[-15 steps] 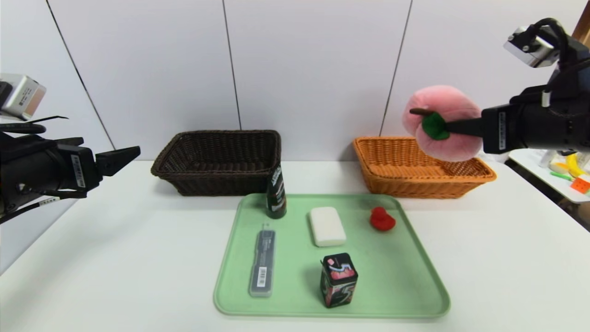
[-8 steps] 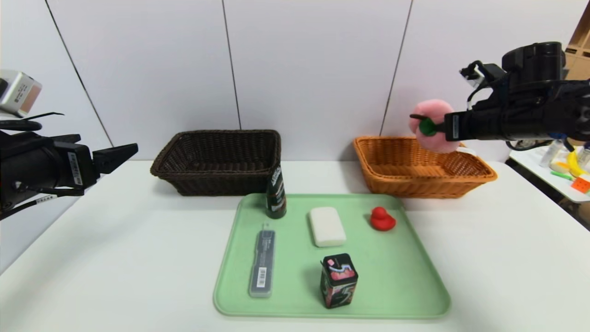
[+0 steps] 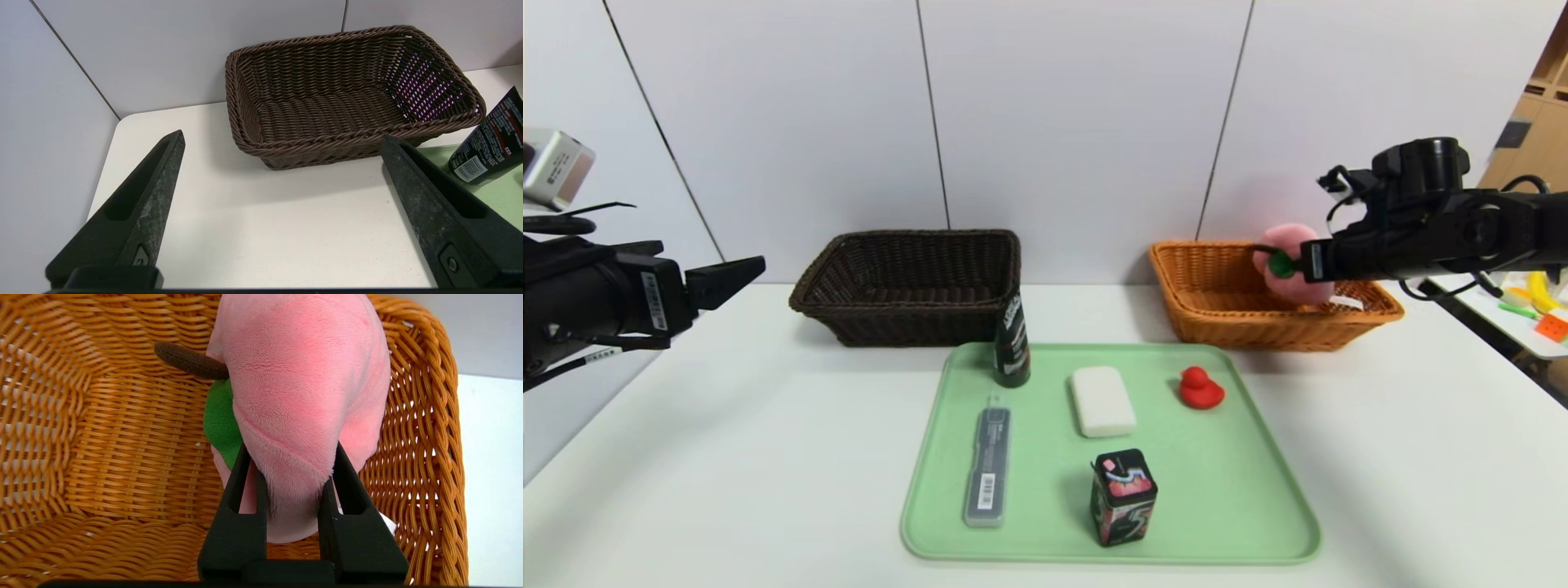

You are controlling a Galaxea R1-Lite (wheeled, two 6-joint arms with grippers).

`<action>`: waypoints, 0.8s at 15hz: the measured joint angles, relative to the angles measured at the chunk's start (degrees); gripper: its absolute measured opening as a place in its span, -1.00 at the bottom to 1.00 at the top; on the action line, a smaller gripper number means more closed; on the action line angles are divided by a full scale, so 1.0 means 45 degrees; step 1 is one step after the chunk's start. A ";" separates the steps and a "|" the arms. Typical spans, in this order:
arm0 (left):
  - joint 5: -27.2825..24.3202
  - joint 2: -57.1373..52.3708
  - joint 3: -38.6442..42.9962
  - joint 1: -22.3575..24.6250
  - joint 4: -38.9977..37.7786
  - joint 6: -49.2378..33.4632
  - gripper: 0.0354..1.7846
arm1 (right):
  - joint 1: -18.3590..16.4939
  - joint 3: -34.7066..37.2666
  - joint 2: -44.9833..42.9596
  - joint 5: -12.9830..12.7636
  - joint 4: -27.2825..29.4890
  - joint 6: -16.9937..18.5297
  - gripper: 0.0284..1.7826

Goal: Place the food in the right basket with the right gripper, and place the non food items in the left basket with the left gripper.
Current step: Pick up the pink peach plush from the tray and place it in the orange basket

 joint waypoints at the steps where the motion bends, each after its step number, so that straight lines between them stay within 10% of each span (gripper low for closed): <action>1: 0.0000 -0.0011 0.0014 0.0000 0.0000 0.0000 0.89 | -0.0003 0.0000 0.0038 0.0000 -0.0019 -0.0011 -0.62; 12: -0.0008 -0.0035 0.0135 0.0005 0.0000 -0.0035 0.89 | 0.0016 0.0943 -0.0685 -0.0198 -0.0263 -0.0046 0.48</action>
